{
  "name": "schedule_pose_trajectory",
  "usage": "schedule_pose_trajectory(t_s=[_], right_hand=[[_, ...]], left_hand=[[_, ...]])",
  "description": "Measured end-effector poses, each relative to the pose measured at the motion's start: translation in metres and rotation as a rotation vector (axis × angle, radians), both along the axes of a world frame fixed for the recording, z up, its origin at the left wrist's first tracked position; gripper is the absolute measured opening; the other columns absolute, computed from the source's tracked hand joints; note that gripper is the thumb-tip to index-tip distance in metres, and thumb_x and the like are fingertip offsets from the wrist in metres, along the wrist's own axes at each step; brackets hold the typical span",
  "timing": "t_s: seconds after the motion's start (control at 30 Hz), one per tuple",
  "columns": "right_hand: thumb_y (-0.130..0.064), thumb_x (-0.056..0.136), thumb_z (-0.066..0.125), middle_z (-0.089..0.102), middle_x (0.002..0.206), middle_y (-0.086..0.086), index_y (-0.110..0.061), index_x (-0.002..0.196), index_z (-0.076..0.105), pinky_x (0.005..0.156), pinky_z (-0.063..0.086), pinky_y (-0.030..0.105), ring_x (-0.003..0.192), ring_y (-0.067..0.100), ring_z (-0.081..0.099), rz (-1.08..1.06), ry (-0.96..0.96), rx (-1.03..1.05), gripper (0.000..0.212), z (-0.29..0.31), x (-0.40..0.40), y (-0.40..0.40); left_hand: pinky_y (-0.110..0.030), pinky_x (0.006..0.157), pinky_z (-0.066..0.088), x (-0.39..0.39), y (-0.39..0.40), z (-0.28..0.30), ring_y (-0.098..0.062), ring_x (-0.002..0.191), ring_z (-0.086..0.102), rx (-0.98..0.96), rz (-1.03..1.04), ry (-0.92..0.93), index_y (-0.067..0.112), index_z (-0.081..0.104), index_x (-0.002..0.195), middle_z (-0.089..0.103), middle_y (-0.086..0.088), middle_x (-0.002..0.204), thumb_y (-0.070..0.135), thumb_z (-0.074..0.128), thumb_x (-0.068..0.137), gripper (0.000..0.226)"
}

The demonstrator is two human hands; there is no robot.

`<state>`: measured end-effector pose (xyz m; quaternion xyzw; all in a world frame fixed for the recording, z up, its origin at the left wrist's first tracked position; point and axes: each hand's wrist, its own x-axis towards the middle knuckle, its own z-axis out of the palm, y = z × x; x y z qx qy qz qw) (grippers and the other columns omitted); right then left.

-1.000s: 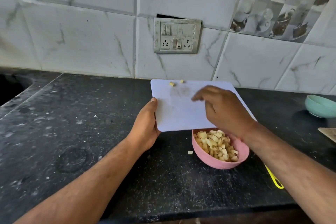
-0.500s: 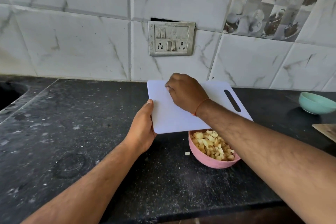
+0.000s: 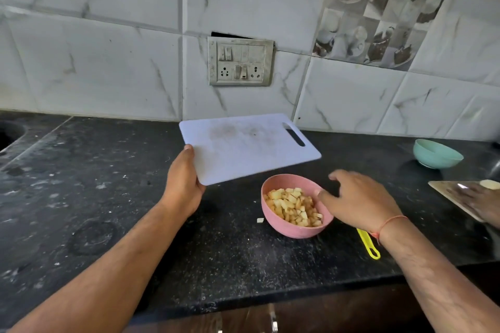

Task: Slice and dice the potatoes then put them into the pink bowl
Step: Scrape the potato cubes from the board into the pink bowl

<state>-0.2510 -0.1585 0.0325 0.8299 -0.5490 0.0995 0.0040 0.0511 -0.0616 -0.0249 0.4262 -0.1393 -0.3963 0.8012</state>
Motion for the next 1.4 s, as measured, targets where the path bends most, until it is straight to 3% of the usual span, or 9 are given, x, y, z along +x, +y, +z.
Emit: schedule_pose_trajectory(t_s=[0.03,0.13,0.23,0.37,0.5,0.9,1.17,1.3,1.4], right_hand=[[-0.065,0.09,0.055,0.07,0.121,0.0,-0.028,0.136,0.06,0.08,0.051,0.032,0.106,0.022,0.067,-0.075,-0.005,0.142,0.059,-0.007,-0.004,-0.001],[-0.037,0.101,0.049,0.063,0.067,0.001,-0.023,0.108,0.067,0.048,0.031,0.023,0.051,0.012,0.052,-0.088,-0.427,0.593,0.024,-0.027,0.0,0.013],[-0.016,0.094,0.044,0.053,0.051,-0.003,-0.017,0.09,0.069,0.045,0.023,0.022,0.042,0.013,0.04,-0.09,-0.553,0.493,0.025,-0.03,-0.008,0.009],[-0.016,0.093,0.043,0.059,0.06,0.004,-0.015,0.088,0.068,0.041,0.031,0.025,0.048,0.022,0.048,-0.064,-0.499,0.355,0.025,-0.022,-0.015,0.005],[-0.013,0.092,0.043,0.058,0.057,0.002,-0.016,0.085,0.067,0.043,0.029,0.025,0.047,0.02,0.046,-0.027,-0.54,0.373,0.026,-0.013,-0.008,0.009],[-0.009,0.089,0.04,0.053,0.06,0.006,-0.009,0.102,0.066,0.044,0.025,0.023,0.045,0.015,0.037,0.072,-0.747,0.547,0.03,0.01,0.113,0.003],[-0.026,0.103,0.041,0.063,0.065,0.006,-0.014,0.108,0.067,0.043,0.036,0.027,0.048,0.017,0.045,0.114,-0.816,0.623,0.029,-0.016,0.135,0.002],[-0.02,0.103,0.043,0.076,0.085,0.003,-0.019,0.102,0.069,0.047,0.049,0.031,0.052,0.023,0.058,0.133,-0.659,0.435,0.026,-0.027,0.096,0.009],[-0.017,0.095,0.057,0.075,0.094,-0.011,-0.03,0.101,0.077,0.056,0.055,0.021,0.054,0.008,0.067,0.258,-0.374,0.312,0.024,-0.037,0.068,0.016]], left_hand=[[-0.043,0.089,0.061,0.003,0.003,0.0,-0.021,0.109,0.073,0.003,0.04,0.0,0.025,0.062,0.119,0.074,-0.002,0.121,0.037,0.04,0.116,0.026],[-0.04,0.088,0.059,0.014,0.017,0.001,-0.018,0.109,0.07,0.025,0.167,-0.045,0.029,0.061,0.116,0.071,0.001,0.119,0.032,0.036,0.115,0.025],[-0.037,0.087,0.058,0.028,0.038,-0.005,-0.018,0.112,0.067,0.077,0.242,-0.116,0.031,0.057,0.126,0.067,0.001,0.125,0.032,0.033,0.115,0.027],[-0.036,0.084,0.056,0.043,0.063,-0.017,-0.019,0.11,0.065,0.144,0.259,-0.176,0.033,0.056,0.128,0.064,0.0,0.124,0.031,0.032,0.115,0.027],[-0.036,0.083,0.056,0.043,0.065,-0.02,-0.018,0.11,0.066,0.194,0.211,-0.203,0.025,0.052,0.141,0.065,0.0,0.124,0.032,0.033,0.116,0.031],[-0.034,0.07,0.056,0.039,0.052,-0.023,-0.022,0.095,0.071,0.318,0.023,-0.368,0.023,0.059,0.128,0.071,-0.004,0.113,0.028,0.035,0.117,0.027],[-0.042,0.082,0.06,0.053,0.047,-0.033,-0.03,0.105,0.073,0.374,-0.012,-0.346,0.014,0.059,0.135,0.073,-0.011,0.119,0.029,0.034,0.117,0.035],[-0.044,0.087,0.06,0.057,0.043,-0.033,-0.031,0.108,0.071,0.4,-0.012,-0.335,0.014,0.057,0.135,0.071,-0.012,0.12,0.03,0.033,0.117,0.034],[-0.041,0.08,0.06,0.06,0.04,-0.036,-0.03,0.108,0.072,0.411,-0.022,-0.321,0.012,0.057,0.138,0.071,-0.013,0.123,0.029,0.034,0.116,0.036]])
